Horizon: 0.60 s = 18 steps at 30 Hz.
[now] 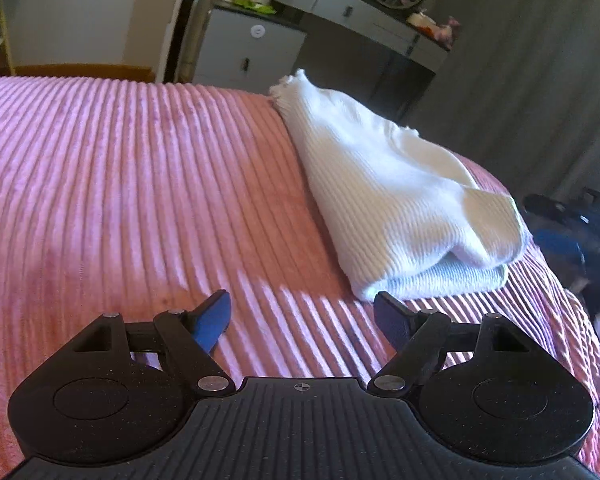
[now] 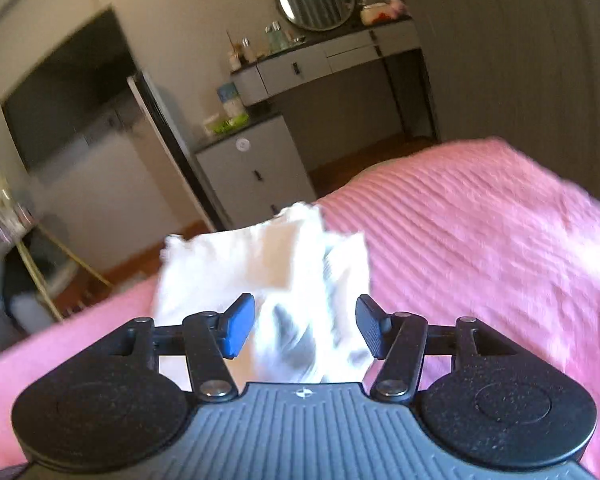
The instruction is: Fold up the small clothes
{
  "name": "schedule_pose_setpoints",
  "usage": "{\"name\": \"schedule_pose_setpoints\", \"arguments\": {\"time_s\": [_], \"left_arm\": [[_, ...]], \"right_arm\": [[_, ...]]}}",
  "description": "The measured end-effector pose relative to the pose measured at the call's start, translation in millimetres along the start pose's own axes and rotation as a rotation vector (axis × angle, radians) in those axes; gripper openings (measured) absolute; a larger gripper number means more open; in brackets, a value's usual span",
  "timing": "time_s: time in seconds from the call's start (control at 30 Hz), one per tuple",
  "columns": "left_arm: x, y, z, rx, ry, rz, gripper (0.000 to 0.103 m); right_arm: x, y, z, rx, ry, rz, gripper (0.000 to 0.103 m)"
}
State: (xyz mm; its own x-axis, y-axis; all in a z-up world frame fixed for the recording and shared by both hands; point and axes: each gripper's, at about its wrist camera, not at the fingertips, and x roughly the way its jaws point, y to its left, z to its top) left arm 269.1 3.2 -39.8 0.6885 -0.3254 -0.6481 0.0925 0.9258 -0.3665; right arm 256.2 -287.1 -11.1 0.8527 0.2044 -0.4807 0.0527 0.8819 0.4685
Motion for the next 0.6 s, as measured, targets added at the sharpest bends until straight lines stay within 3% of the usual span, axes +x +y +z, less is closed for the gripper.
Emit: {"name": "schedule_pose_setpoints", "arguments": {"time_s": [0.1,0.27,0.33,0.37,0.4,0.5,0.6], "left_arm": [[-0.3,-4.4,-1.8,0.008,0.006,-0.008,0.084],[-4.6,-8.6,-3.8,0.001,0.028,-0.031,0.084],[-6.2,-8.4,-2.8,-0.008,0.041,-0.044,0.084],[-7.8,-8.3,-2.2,-0.009,0.047,-0.052,0.084],[-8.8,-8.6,-2.0,-0.006,0.050,-0.056,0.084],[-12.2,-8.5,1.6,0.004,0.046,-0.069,0.084],[-12.3,-5.0,11.1,-0.049,0.032,-0.082,0.084]], "right_arm": [[3.5,-7.7,-16.2,0.092,0.064,0.070,0.056],[42.1,-28.3,-12.0,0.288,0.121,0.121,0.050],[52.5,-39.9,-11.0,0.381,0.124,0.130,0.025],[54.2,-41.3,-12.5,0.393,0.125,0.131,0.021],[53.6,-38.1,-12.1,0.365,0.112,0.125,0.015],[35.6,-22.2,-7.3,0.186,0.008,0.128,0.013],[28.2,-24.2,-6.5,0.124,-0.021,0.085,0.013]]}}
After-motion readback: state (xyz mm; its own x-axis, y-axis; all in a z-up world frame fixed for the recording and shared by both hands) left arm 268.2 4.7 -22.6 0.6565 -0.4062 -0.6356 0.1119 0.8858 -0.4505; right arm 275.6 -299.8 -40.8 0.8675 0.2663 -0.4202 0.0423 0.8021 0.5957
